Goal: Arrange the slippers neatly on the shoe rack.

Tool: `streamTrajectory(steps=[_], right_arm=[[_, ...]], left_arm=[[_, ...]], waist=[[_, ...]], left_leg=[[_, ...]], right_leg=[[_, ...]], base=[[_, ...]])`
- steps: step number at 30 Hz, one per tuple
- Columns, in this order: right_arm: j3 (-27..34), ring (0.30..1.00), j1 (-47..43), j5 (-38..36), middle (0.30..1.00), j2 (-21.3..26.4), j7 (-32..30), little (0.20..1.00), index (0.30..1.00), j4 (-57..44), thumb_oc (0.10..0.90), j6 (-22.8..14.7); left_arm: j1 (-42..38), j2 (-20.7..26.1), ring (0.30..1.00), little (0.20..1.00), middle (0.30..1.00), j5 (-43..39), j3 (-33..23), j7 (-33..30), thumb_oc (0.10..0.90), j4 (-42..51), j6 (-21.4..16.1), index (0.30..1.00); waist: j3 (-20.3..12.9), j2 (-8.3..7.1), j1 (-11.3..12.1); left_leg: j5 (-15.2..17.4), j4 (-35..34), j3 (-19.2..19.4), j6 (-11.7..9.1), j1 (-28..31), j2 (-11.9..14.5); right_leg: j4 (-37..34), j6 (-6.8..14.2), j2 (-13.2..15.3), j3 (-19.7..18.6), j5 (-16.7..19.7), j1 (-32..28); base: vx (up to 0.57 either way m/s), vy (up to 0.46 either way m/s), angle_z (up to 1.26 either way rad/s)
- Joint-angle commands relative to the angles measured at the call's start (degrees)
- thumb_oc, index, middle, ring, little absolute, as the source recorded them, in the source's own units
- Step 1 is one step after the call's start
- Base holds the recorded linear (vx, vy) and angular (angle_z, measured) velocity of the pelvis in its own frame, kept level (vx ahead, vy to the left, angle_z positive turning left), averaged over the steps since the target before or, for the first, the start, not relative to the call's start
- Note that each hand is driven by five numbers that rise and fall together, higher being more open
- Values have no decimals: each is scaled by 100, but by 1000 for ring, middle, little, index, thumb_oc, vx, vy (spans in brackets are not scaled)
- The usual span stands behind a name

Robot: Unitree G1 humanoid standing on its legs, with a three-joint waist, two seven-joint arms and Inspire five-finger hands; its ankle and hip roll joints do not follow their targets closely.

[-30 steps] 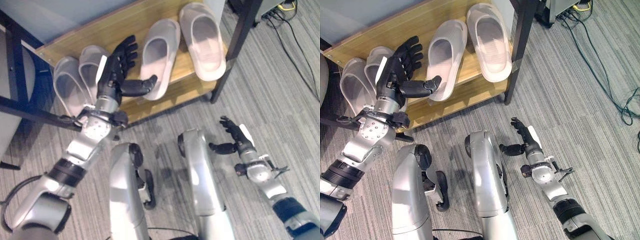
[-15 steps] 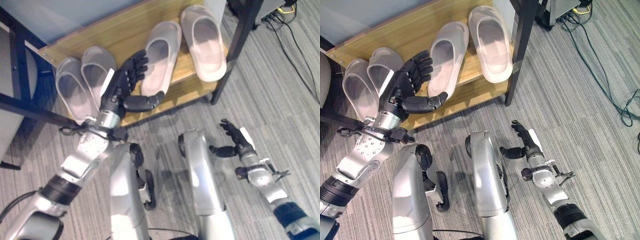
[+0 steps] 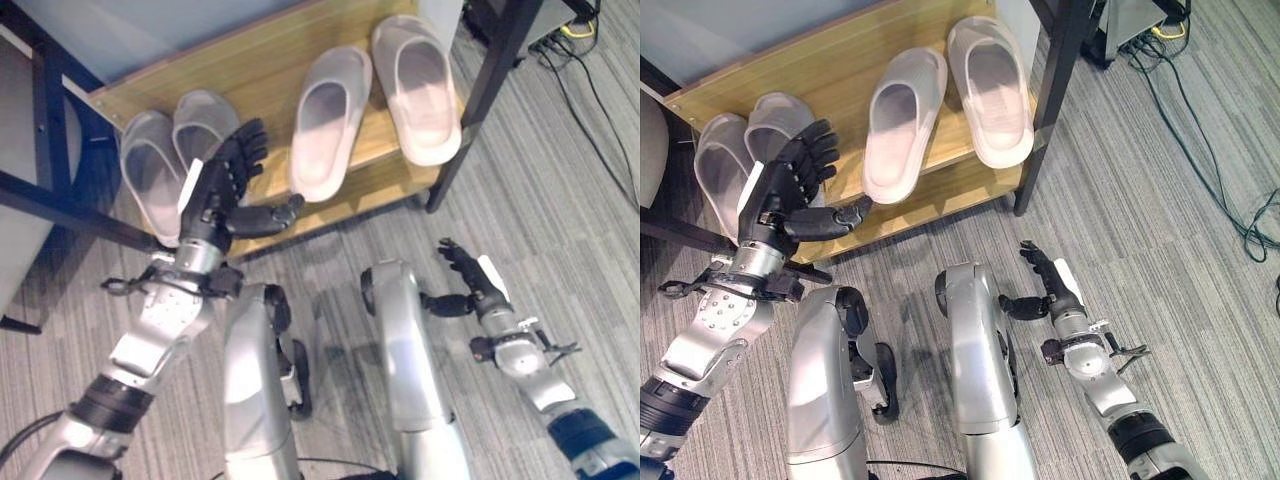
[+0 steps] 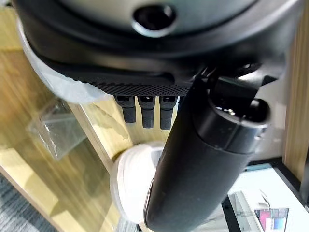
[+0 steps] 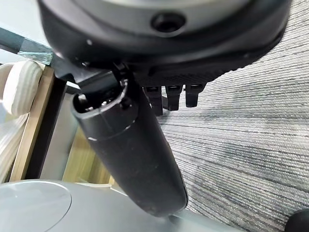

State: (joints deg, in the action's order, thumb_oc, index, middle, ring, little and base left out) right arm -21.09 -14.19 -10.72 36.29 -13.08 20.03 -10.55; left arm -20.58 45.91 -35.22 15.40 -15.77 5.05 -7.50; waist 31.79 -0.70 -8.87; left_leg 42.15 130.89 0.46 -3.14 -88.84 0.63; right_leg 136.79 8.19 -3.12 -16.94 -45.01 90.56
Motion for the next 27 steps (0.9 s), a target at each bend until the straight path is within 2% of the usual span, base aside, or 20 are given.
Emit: streamTrajectory(steps=[1,14,27], right_arm=[[441,900,-312,91,900,188,-93,900,900,-973,800,-473],[391,900,-345,110,900,152,-41,900,900,-935,800,-437],[228,900,-594,34,900,110,49,900,900,-810,800,-446]], left_arm=[[-505,-111,900,900,900,178,-376,-42,800,528,-585,900],[-609,-276,900,900,900,375,-101,183,800,411,-416,900],[-1225,-554,900,900,900,488,703,529,800,282,-241,900]], waist=[[-199,-105,286],[-199,-162,200],[-199,-255,99]], left_leg=[[430,-391,-137,364,-112,-313],[419,-377,-63,348,-112,-305],[398,-413,-46,339,-112,-339]], right_leg=[[-469,-931,66,-113,86,-60],[-485,-922,64,-148,94,-60],[-474,-911,82,-174,56,-60]], base=[[0,0,0],[0,0,0],[0,0,0]])
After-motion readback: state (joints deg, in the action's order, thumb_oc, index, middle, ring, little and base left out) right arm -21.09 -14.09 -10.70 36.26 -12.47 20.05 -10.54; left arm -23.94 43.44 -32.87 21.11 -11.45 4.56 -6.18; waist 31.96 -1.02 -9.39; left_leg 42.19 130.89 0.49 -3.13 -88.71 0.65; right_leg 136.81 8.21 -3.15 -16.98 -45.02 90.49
